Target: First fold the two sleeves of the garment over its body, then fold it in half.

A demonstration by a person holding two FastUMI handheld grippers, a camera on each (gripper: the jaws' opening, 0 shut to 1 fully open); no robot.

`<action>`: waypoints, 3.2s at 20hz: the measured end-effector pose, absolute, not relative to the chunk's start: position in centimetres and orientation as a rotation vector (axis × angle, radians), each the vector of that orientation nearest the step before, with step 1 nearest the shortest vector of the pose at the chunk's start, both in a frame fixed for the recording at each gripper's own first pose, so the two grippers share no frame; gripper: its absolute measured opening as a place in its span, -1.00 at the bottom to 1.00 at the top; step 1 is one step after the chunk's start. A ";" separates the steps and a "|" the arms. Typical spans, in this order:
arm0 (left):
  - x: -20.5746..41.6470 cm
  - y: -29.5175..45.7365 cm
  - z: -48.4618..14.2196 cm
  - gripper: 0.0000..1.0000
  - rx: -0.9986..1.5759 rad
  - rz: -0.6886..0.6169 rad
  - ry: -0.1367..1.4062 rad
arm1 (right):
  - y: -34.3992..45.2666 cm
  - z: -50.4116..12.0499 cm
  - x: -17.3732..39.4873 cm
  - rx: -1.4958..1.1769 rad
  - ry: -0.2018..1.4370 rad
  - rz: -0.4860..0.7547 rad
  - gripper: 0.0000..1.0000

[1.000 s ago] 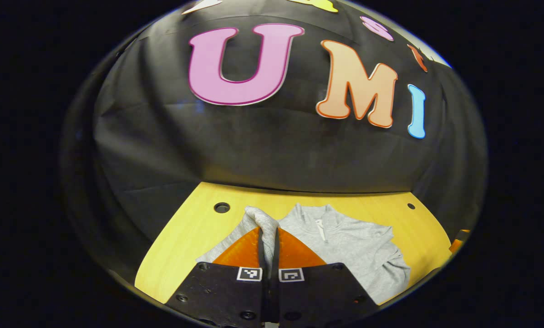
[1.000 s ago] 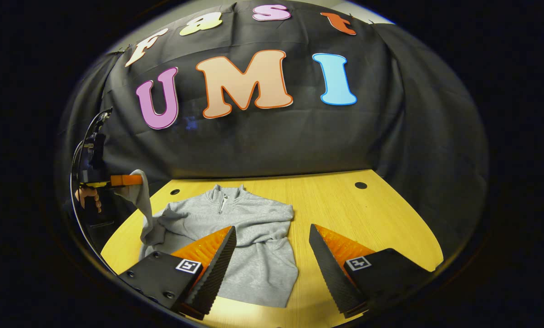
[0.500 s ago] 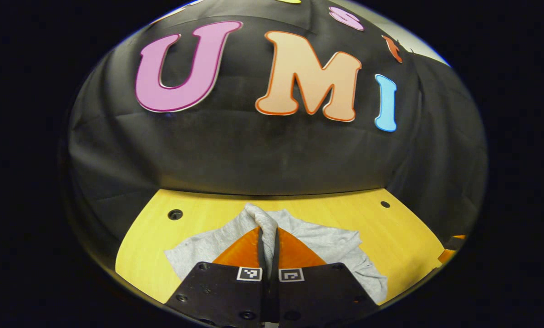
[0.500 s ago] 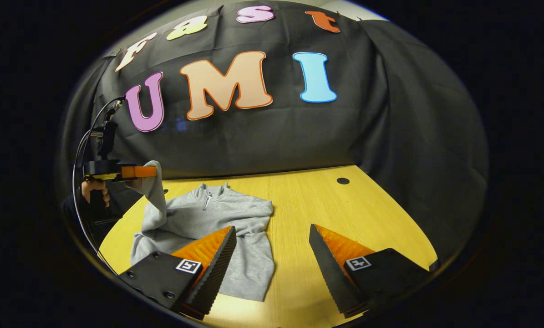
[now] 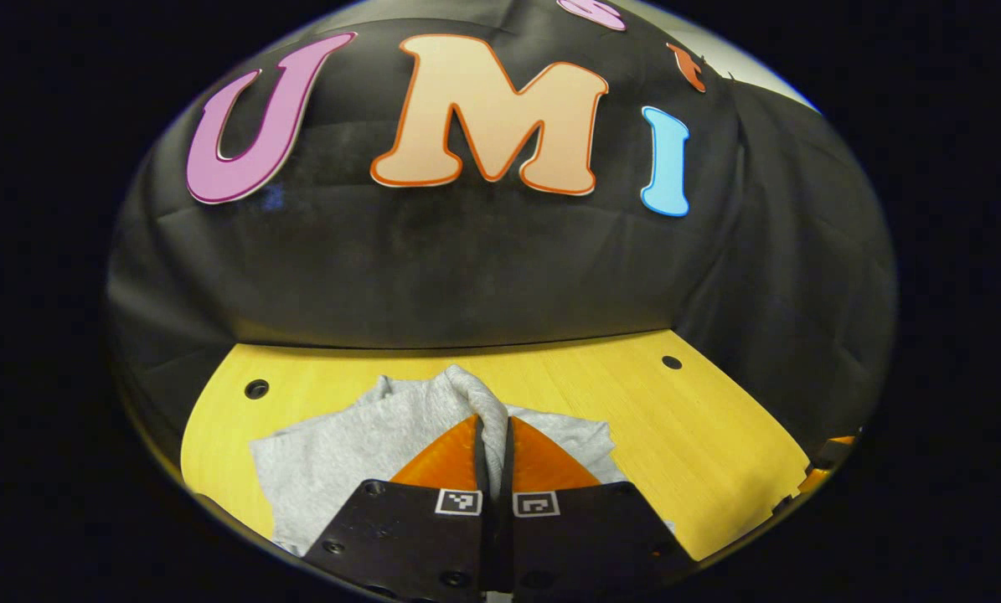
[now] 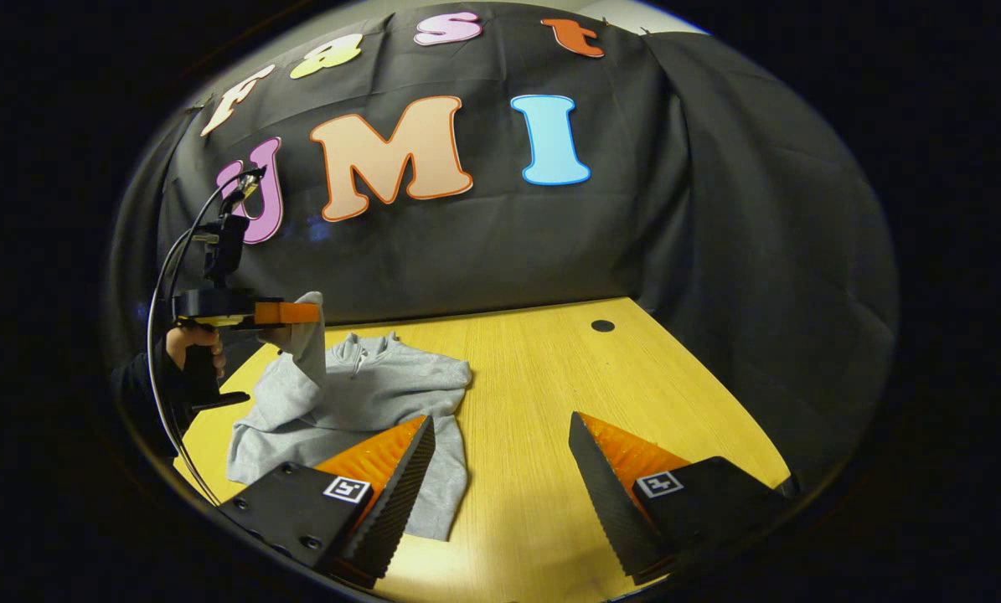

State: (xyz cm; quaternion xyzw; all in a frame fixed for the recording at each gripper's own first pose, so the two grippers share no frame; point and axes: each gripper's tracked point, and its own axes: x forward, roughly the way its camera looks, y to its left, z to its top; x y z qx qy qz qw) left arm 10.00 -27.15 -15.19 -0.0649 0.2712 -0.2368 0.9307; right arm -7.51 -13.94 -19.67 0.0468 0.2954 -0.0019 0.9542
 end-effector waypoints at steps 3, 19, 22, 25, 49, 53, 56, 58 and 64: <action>9.7 -29.2 -16.9 -1.00 -0.120 -0.496 0.585 | -14.6 -20.0 -8.1 0.086 0.611 -0.003 0.98; 9.2 -34.5 -17.8 1.00 -0.048 -0.517 0.500 | -15.7 -20.5 -8.1 0.066 0.619 0.035 0.98; 8.9 -32.0 -16.6 0.91 -0.089 -0.466 0.480 | -14.5 -20.2 -7.5 0.079 0.610 0.052 0.98; 8.4 -28.3 -16.0 0.92 -0.125 -0.405 0.480 | -12.9 -20.4 -7.2 0.081 0.609 0.079 0.93; -5.9 -2.2 -25.5 0.90 -0.049 -0.141 0.661 | -4.3 -27.0 -7.4 0.026 0.715 0.085 0.93; -8.2 -2.4 -29.1 0.91 -0.062 -0.161 0.746 | -3.7 -28.7 -8.5 -0.005 0.757 0.088 0.93; -9.4 -2.3 -30.9 0.91 -0.062 -0.167 0.787 | -3.5 -30.2 -9.4 -0.033 0.793 0.091 0.93; -10.1 -2.3 -32.1 0.91 -0.067 -0.169 0.818 | -3.5 -31.3 -10.0 -0.054 0.823 0.093 0.93; -10.7 -2.5 -34.2 0.94 -0.112 -0.160 0.862 | -3.2 -34.3 -11.2 -0.082 0.898 0.094 0.98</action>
